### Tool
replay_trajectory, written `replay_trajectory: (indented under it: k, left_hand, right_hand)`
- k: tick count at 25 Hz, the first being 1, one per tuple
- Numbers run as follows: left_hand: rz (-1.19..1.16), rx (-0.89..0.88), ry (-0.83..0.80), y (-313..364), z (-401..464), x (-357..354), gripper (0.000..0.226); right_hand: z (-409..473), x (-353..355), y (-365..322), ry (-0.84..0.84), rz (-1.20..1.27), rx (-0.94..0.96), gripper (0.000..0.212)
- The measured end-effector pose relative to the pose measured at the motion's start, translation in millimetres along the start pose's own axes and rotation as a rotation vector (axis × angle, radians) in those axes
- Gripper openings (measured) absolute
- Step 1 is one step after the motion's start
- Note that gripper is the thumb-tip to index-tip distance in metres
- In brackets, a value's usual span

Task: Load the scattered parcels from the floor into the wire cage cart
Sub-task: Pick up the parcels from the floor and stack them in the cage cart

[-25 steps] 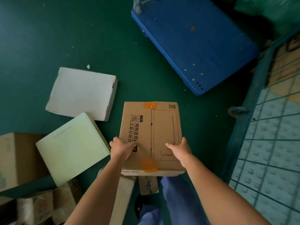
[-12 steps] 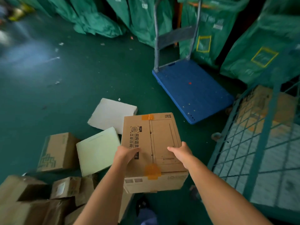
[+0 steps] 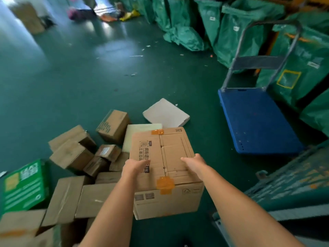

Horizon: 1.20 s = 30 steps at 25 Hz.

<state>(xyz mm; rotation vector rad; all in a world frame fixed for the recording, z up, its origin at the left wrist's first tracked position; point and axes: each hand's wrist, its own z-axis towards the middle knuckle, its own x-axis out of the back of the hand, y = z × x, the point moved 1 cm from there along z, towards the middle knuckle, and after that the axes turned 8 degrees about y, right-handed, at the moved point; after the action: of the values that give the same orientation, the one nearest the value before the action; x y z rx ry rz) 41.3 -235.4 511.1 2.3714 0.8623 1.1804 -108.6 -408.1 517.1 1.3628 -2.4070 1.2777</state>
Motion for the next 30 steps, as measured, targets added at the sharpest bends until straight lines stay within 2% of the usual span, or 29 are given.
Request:
replay_trajectory:
  k: [4, 8, 14, 19, 23, 28, 30]
  left_hand:
    - [0.031, 0.075, 0.006, -48.6, -25.1, 30.7, 0.06]
    - [0.03, 0.082, -0.048, -109.2, -53.8, 46.5, 0.056]
    - [0.219, 0.141, -0.156, -171.0, -108.8, 46.2, 0.06]
    - [0.391, 0.068, -0.28, -177.5, -165.7, 21.6, 0.051]
    - [0.404, 0.075, -0.311, -171.3, -239.5, -8.8, 0.05]
    - [0.527, 0.098, -0.344, -187.6, -343.5, -66.1, 0.052]
    - [0.598, 0.061, -0.377, -192.8, -380.3, -96.2, 0.051]
  right_hand:
    - [-33.8, -25.9, 19.5, -0.05, -0.08, 0.022, 0.065]
    - [-83.6, -45.1, 63.9, -0.053, -0.141, 0.008, 0.066]
    - [-155.7, -40.3, 139.4, -0.053, -0.184, -0.066, 0.049]
    - [-181.7, -4.0, 197.9, -0.034, -0.194, -0.141, 0.034]
    - [-189.8, 43.4, 259.2, -0.017, -0.165, -0.183, 0.043]
    - [-211.8, 124.9, 343.4, -0.036, -0.126, -0.228, 0.03]
    - [-221.0, 162.0, 371.3, -0.033, -0.157, -0.227, 0.032]
